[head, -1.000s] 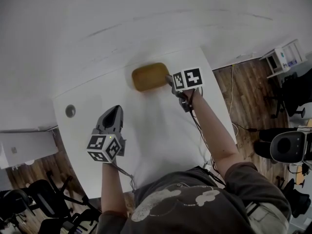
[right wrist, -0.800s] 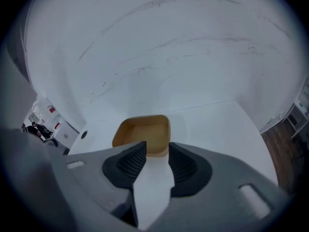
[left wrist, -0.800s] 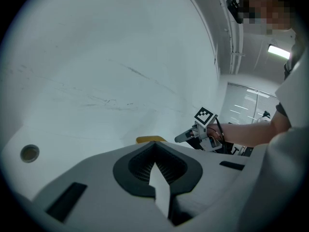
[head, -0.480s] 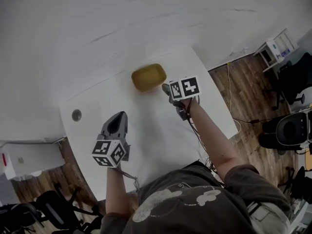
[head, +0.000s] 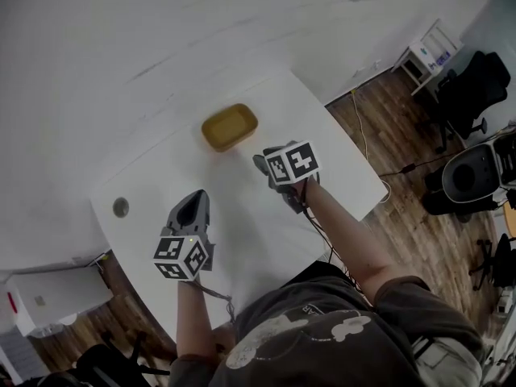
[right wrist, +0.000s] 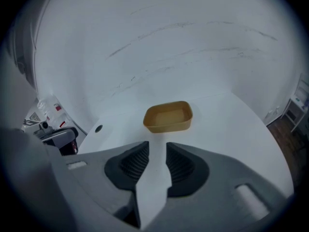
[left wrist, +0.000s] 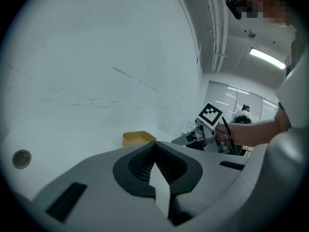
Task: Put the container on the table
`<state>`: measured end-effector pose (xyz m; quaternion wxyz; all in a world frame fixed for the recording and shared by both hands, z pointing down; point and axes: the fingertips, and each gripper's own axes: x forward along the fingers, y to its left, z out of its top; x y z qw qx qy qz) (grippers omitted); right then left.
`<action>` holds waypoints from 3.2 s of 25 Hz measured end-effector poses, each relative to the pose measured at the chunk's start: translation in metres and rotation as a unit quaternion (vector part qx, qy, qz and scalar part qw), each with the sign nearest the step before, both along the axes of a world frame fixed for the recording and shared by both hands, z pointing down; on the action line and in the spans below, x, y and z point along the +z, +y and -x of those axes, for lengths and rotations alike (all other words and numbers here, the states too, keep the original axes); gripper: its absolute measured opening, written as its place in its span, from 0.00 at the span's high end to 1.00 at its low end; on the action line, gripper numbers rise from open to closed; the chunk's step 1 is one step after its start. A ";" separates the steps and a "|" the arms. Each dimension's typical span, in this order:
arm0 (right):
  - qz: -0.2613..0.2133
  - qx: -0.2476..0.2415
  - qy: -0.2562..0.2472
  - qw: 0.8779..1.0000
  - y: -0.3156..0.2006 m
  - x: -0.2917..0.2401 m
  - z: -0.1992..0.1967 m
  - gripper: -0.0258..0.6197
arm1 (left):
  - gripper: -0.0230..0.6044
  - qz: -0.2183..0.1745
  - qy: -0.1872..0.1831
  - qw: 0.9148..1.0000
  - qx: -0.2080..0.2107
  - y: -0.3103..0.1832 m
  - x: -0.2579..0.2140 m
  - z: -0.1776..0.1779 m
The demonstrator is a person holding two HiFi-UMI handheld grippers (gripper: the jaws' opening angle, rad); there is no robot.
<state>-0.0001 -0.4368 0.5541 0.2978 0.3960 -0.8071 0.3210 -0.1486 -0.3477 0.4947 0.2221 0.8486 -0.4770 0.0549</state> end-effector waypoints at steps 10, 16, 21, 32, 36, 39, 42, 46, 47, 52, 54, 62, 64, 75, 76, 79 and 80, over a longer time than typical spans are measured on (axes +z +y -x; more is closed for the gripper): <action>-0.031 -0.001 -0.018 0.999 0.039 -0.007 0.003 0.96 | 0.97 -0.010 0.012 1.000 0.005 0.022 -0.001 -0.014; -0.027 -0.008 -0.031 0.999 0.098 -0.007 -0.011 0.96 | 0.97 -0.015 0.003 1.000 0.001 0.073 -0.010 -0.033; -0.032 -0.004 -0.048 0.998 0.147 -0.009 -0.020 0.96 | 0.97 -0.013 -0.004 1.000 0.003 0.120 -0.010 -0.042; -0.078 0.016 -0.080 0.994 0.224 -0.055 -0.063 0.96 | 0.97 -0.035 -0.004 0.999 0.019 0.191 -0.035 -0.078; -0.089 0.019 -0.093 0.992 0.258 -0.067 -0.073 0.96 | 0.97 -0.048 -0.010 0.998 0.025 0.225 -0.047 -0.092; -0.089 0.014 -0.106 0.990 0.281 -0.073 -0.075 0.96 | 0.97 -0.053 -0.021 0.998 0.020 0.248 -0.055 -0.098; -0.084 0.007 -0.118 0.990 0.304 -0.076 -0.074 0.96 | 0.97 -0.049 -0.027 0.998 0.012 0.271 -0.061 -0.099; -0.081 0.008 -0.131 0.988 0.322 -0.080 -0.076 0.96 | 0.97 -0.038 -0.038 0.999 0.011 0.291 -0.062 -0.102; -0.081 0.011 -0.135 0.987 0.323 -0.080 -0.079 0.96 | 0.97 -0.038 -0.040 0.998 0.011 0.292 -0.063 -0.104; -0.084 0.030 -0.143 0.986 0.325 -0.077 -0.095 0.96 | 0.97 -0.049 -0.050 0.997 0.026 0.280 -0.068 -0.122; -0.083 0.036 -0.141 0.986 0.324 -0.075 -0.104 0.96 | 0.97 -0.051 -0.050 0.997 0.037 0.277 -0.067 -0.133; -0.077 0.053 -0.137 0.986 0.329 -0.068 -0.112 0.96 | 0.97 -0.041 -0.041 0.997 0.050 0.289 -0.052 -0.139; -0.075 0.058 -0.140 0.986 0.333 -0.069 -0.104 0.96 | 0.97 -0.039 -0.039 0.997 0.048 0.296 -0.051 -0.131; -0.096 0.060 -0.111 0.987 0.386 -0.085 -0.064 0.96 | 0.97 -0.046 -0.029 0.997 0.061 0.349 -0.058 -0.087; -0.097 0.060 -0.110 0.987 0.394 -0.085 -0.061 0.96 | 0.97 -0.046 -0.028 0.996 0.064 0.356 -0.058 -0.083; -0.099 0.061 -0.104 0.988 0.415 -0.087 -0.051 0.96 | 0.97 -0.047 -0.027 0.996 0.070 0.374 -0.060 -0.073; -0.100 0.062 -0.102 0.988 0.421 -0.088 -0.048 0.96 | 0.97 -0.047 -0.027 0.996 0.071 0.380 -0.061 -0.069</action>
